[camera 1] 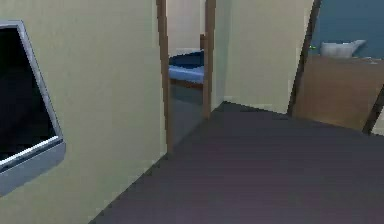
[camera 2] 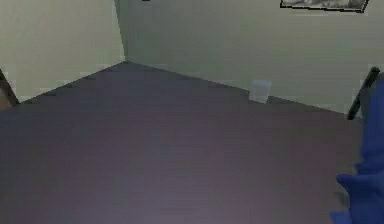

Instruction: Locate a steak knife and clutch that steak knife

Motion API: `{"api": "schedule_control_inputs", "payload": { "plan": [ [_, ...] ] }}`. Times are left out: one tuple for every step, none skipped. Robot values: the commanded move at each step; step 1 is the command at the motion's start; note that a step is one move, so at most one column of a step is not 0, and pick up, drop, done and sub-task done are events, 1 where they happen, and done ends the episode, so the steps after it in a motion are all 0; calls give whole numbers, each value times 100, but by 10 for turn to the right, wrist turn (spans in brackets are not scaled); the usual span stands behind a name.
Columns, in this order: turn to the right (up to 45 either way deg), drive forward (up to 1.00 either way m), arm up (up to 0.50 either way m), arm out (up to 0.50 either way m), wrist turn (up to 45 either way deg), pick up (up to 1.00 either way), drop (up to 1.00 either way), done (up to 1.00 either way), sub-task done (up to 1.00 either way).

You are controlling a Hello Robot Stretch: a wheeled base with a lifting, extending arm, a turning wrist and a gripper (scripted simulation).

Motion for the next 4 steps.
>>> {"api": "schedule_control_inputs", "payload": {
  "plan": [
    [390, 0, 0, 0, 0, 0, 0, 0, 0],
    [0, 100, 0, 0, 0, 0, 0, 0, 0],
    [0, 100, 0, 0, 0, 0, 0, 0, 0],
    [0, 100, 0, 0, 0, 0, 0, 0, 0]
  ]
}}
